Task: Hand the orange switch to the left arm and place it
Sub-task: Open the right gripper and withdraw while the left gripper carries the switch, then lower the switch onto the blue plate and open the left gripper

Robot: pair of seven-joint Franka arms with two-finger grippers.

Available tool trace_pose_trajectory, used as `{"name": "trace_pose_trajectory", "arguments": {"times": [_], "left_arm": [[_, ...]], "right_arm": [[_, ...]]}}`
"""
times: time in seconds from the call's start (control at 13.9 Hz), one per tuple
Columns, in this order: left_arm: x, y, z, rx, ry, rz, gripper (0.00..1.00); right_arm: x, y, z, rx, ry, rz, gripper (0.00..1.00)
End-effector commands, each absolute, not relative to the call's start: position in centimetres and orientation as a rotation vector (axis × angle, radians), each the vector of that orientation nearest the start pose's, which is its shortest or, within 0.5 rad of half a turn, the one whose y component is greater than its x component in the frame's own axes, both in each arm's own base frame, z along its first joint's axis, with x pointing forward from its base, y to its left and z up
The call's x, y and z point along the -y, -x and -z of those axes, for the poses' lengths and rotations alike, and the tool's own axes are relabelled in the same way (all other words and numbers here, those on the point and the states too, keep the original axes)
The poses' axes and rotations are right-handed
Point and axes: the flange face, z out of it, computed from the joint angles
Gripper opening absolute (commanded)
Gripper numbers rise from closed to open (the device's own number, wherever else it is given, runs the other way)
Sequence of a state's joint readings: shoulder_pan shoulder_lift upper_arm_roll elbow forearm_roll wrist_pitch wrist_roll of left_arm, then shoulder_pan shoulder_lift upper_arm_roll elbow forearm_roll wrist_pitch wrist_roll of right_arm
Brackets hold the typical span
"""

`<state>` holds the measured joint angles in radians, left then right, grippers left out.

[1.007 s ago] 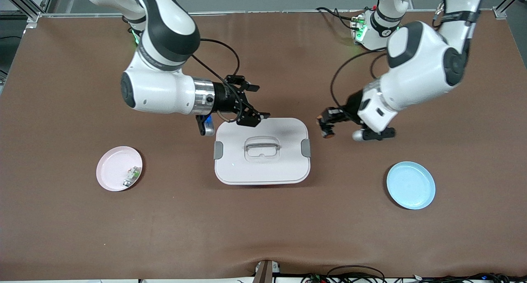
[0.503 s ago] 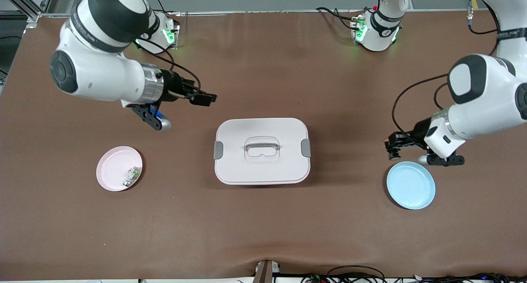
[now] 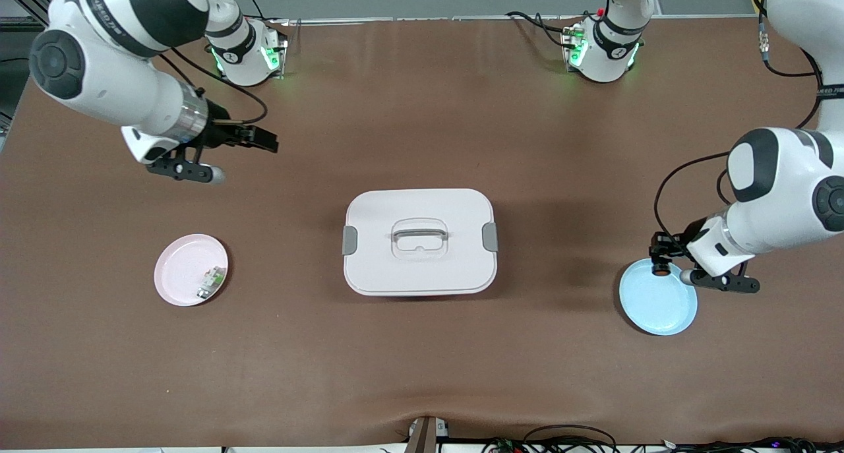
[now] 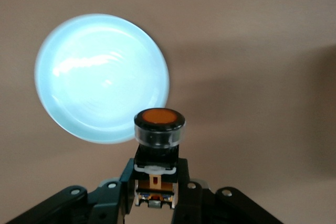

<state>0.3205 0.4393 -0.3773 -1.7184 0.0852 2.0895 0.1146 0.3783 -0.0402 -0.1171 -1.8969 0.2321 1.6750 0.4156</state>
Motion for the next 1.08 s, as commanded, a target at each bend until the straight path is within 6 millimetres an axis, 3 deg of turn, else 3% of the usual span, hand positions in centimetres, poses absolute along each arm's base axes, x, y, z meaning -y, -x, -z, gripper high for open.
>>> {"name": "trace_pose_trajectory", "arguments": {"times": [0.0, 0.22, 0.36, 0.58, 0.72, 1.01], "left_arm": [[-0.6, -67.4, -31.4, -0.445, 3.168, 0.030, 0.00], [-1.9, -68.1, -28.6, -0.666, 3.121, 0.070, 0.00], [-2.4, -68.1, -27.8, -0.879, 3.070, 0.063, 0.00], [-3.4, -67.9, -26.0, -1.296, 2.928, 0.045, 0.00], [-4.8, -68.0, -25.1, -1.437, 2.809, 0.035, 0.00], [-4.8, -68.7, -23.5, -1.634, 2.565, 0.015, 0.00]], "right_arm": [[-12.2, -50.2, -50.4, -0.219, 2.997, -0.310, 1.00], [-5.6, -51.5, -50.3, -0.149, 2.991, -0.278, 1.00], [-2.6, -51.9, -50.5, -0.165, 3.026, -0.258, 1.00], [-1.1, -52.4, -52.1, -0.197, 3.037, -0.218, 1.00], [0.1, -53.1, -53.8, -0.229, 3.038, -0.163, 1.00], [1.6, -54.8, -56.0, -0.250, 3.087, -0.098, 1.00]]}}
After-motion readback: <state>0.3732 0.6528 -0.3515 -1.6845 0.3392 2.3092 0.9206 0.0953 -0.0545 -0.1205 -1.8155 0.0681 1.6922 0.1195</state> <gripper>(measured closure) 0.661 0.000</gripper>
